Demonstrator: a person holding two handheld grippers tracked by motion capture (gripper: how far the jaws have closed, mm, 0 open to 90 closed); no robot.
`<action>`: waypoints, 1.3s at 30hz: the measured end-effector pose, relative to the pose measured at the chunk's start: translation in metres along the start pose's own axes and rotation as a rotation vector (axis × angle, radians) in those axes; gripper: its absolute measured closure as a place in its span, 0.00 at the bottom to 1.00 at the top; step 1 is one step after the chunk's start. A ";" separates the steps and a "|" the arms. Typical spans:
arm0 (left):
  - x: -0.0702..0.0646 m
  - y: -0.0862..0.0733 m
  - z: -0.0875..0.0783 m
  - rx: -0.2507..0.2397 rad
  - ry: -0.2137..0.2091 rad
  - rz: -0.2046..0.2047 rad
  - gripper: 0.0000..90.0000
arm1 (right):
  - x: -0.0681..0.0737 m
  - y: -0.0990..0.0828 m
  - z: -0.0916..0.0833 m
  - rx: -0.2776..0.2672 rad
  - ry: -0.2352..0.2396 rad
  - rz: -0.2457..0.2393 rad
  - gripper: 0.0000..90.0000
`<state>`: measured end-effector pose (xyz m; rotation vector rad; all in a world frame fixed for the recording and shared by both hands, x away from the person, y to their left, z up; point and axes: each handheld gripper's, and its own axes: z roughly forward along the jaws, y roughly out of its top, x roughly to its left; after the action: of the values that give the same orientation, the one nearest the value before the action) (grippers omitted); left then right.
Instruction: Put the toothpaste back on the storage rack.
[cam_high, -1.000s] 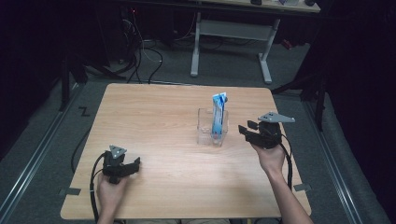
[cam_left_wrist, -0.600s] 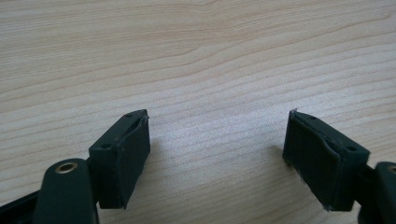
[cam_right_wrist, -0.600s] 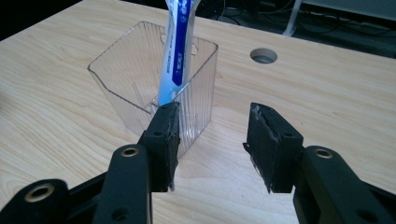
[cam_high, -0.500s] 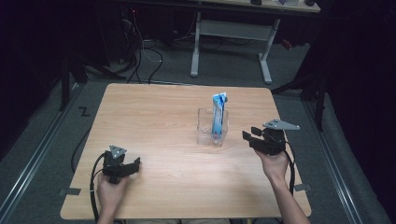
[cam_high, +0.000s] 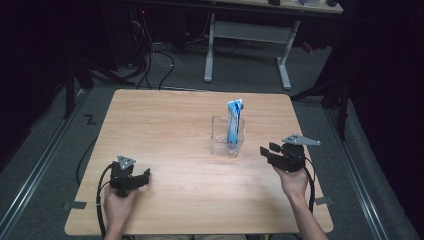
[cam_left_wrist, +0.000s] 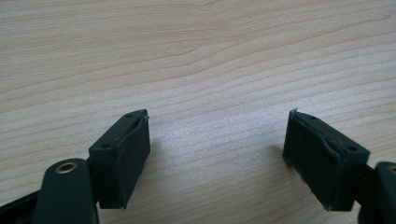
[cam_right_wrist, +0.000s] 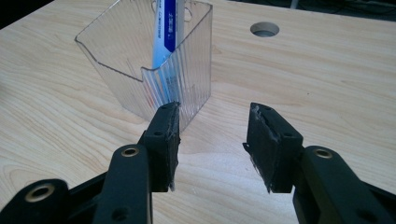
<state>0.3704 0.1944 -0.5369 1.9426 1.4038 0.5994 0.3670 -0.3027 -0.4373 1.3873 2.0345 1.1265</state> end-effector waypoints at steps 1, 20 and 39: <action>0.000 0.000 0.000 0.000 0.000 0.000 0.26 | 0.000 -0.001 0.001 0.003 0.001 0.005 0.60; 0.000 0.000 0.000 0.000 0.000 0.000 0.26 | -0.005 -0.030 0.010 0.031 -0.006 0.059 0.61; 0.000 0.000 0.000 -0.001 0.002 0.000 0.26 | -0.005 -0.053 0.025 0.068 -0.013 0.080 0.61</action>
<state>0.3705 0.1943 -0.5369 1.9414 1.4046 0.6014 0.3577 -0.3069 -0.4957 1.5182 2.0415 1.0869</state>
